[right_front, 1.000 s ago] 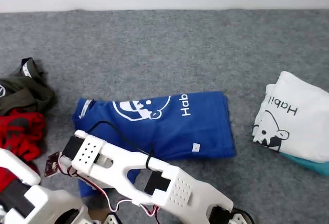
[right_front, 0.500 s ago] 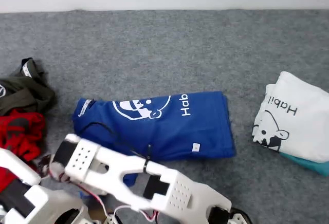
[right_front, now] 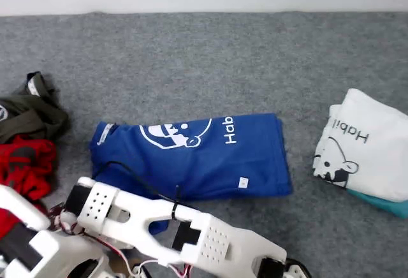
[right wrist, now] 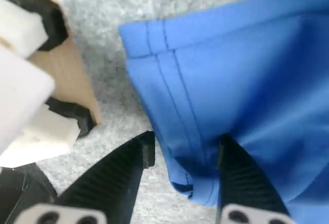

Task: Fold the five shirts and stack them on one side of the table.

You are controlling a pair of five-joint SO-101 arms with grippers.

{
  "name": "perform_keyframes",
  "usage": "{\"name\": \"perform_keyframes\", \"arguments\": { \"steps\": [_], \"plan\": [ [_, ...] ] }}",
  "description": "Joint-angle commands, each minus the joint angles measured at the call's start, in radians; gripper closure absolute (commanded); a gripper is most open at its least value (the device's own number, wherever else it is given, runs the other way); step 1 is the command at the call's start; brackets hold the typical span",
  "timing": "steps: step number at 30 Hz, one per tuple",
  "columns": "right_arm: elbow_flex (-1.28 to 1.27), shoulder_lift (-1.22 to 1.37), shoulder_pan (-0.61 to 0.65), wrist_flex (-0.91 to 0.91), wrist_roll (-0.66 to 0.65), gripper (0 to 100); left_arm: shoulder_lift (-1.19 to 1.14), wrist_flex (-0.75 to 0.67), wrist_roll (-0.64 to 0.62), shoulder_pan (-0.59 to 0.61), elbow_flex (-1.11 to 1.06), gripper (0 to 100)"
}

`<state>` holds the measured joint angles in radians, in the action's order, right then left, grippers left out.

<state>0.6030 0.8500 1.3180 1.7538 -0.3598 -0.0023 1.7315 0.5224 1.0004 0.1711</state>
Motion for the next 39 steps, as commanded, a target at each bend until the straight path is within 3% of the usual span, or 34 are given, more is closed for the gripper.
{"name": "perform_keyframes", "arguments": {
  "steps": [1, 8, 32, 39],
  "plan": [
    [0.011, 0.048, -0.035, 0.004, -0.046, 79.1, 0.041, 0.005, 0.011, 0.000, 0.004, 99],
    [0.011, 0.077, -0.091, 0.007, -0.091, 99.3, 0.041, 0.005, 0.011, 0.000, 0.004, 99],
    [0.094, -0.205, -0.358, 0.025, -0.086, 98.8, 0.041, 0.005, 0.009, -0.008, 0.001, 99],
    [0.094, -0.274, -0.331, 0.033, -0.060, 98.8, 0.041, 0.005, 0.009, -0.008, 0.001, 99]
  ]
}}
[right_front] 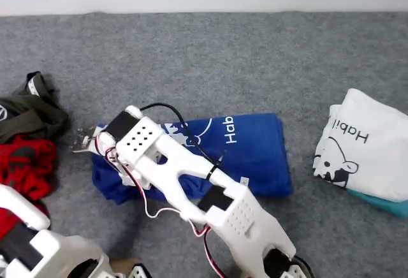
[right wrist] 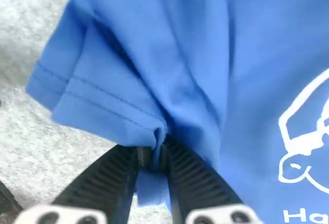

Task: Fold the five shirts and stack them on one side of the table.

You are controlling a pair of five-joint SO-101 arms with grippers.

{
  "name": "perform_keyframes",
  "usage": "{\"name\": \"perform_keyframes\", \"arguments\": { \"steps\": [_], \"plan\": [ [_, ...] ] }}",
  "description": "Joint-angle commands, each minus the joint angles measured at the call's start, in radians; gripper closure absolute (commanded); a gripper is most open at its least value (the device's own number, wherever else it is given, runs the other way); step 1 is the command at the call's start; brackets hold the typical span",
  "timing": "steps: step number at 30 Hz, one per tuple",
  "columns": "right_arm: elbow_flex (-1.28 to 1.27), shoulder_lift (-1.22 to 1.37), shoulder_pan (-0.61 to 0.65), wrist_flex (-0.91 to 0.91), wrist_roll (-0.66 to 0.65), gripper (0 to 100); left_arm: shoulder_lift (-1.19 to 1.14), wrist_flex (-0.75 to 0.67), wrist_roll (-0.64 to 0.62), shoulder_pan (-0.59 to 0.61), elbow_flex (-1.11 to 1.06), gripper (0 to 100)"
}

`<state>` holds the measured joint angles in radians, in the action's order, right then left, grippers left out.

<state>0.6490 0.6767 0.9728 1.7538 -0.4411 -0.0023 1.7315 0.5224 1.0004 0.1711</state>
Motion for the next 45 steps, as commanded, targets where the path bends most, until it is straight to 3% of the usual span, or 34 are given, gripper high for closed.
{"name": "perform_keyframes", "arguments": {
  "steps": [1, 10, 16, 29, 38, 45],
  "plan": [
    [0.048, -0.113, 0.031, 0.035, 0.029, 98.8, 0.041, 0.005, 0.009, -0.008, 0.001, 99],
    [0.048, -0.166, 0.168, 0.035, 0.094, 98.8, 0.041, 0.005, 0.009, -0.008, 0.001, 99],
    [0.048, -0.159, 0.168, 0.033, 0.095, 98.8, 0.041, 0.005, 0.009, -0.008, 0.001, 99],
    [0.048, -0.077, -0.084, -0.120, 0.097, 98.8, 0.040, 0.005, 0.009, -0.008, -0.001, 99],
    [0.048, 0.021, -0.170, -0.170, 0.124, 97.8, 0.040, 0.005, 0.009, -0.008, -0.001, 99],
    [0.048, 0.084, -0.255, -0.119, 0.124, 79.7, 0.040, 0.005, 0.009, -0.008, -0.008, 99]
  ]
}}
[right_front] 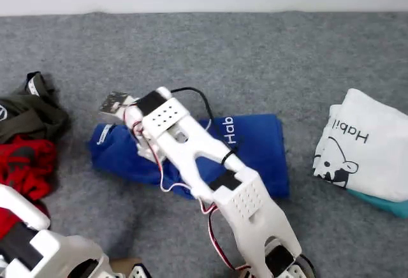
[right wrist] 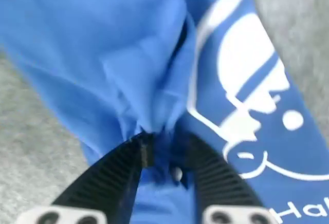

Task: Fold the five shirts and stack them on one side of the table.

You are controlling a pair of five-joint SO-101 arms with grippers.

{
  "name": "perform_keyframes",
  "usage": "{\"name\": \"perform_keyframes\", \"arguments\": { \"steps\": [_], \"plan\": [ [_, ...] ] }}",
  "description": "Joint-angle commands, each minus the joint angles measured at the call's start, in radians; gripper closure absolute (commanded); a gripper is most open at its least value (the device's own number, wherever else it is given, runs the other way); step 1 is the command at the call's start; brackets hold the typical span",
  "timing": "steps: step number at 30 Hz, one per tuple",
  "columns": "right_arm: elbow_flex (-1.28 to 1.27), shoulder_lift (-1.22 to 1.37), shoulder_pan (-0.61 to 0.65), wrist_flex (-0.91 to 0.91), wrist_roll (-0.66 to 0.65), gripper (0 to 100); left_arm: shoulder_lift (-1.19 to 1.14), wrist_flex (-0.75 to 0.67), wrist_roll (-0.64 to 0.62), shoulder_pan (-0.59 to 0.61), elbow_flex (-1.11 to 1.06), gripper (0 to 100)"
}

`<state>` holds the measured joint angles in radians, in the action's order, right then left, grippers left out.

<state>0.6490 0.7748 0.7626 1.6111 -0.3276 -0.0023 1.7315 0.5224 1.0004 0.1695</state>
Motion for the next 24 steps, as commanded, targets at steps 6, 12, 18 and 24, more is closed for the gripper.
{"name": "perform_keyframes", "arguments": {
  "steps": [6, 12, 18, 24],
  "plan": [
    [0.163, -0.054, -0.050, 0.127, 0.009, 82.8, 0.049, -0.032, 0.009, -0.023, -0.088, 99],
    [0.361, -0.064, 0.012, 0.166, 0.003, 98.4, 0.051, -0.049, 0.009, -0.025, -0.091, 99],
    [0.425, -0.059, 0.064, 0.105, 0.002, 99.0, 0.051, -0.049, 0.009, -0.025, -0.091, 99],
    [0.428, 0.091, 0.025, 0.056, -0.046, 99.0, 0.051, -0.049, 0.009, -0.023, -0.091, 99]
  ]
}}
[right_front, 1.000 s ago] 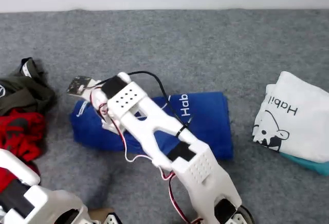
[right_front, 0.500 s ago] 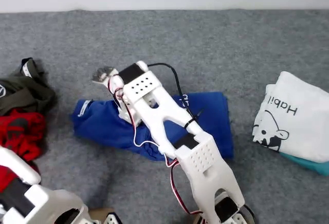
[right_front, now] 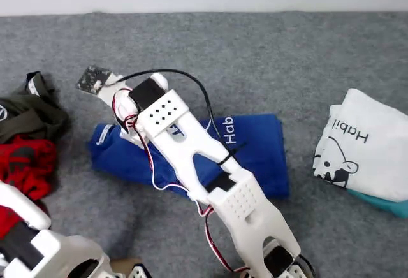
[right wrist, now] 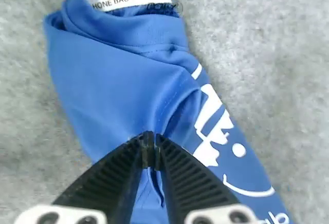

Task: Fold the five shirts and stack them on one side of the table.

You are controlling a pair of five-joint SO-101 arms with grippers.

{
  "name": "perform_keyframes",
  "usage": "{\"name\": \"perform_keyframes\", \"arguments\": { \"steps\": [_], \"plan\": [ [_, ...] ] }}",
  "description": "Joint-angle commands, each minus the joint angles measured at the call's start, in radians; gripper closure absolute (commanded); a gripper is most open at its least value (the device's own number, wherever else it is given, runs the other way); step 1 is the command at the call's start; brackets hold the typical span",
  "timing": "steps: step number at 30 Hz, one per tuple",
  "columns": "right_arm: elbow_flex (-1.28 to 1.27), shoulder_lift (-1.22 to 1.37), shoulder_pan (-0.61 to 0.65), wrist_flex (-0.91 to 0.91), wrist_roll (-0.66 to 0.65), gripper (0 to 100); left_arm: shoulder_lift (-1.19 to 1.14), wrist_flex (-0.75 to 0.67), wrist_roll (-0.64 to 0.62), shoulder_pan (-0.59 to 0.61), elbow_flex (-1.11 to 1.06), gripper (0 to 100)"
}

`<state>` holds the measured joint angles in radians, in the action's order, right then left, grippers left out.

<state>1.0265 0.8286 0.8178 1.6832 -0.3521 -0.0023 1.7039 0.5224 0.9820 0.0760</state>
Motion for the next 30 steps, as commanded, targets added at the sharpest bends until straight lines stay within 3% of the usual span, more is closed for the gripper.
{"name": "perform_keyframes", "arguments": {
  "steps": [1, 10, 24, 30],
  "plan": [
    [0.051, 0.064, -0.045, -0.007, -0.021, 99.0, 0.051, -0.021, 0.009, -0.005, 0.002, 99],
    [0.054, 0.153, -0.091, 0.111, -0.021, 99.0, 0.051, -0.018, 0.009, -0.011, 0.002, 99],
    [0.046, -0.105, -0.068, 0.113, -0.017, 99.0, 0.052, 0.025, -0.055, -0.157, 0.053, 99],
    [-0.120, -0.102, -0.048, 0.110, -0.015, 99.0, 0.052, 0.025, -0.063, -0.178, 0.058, 99]
  ]
}}
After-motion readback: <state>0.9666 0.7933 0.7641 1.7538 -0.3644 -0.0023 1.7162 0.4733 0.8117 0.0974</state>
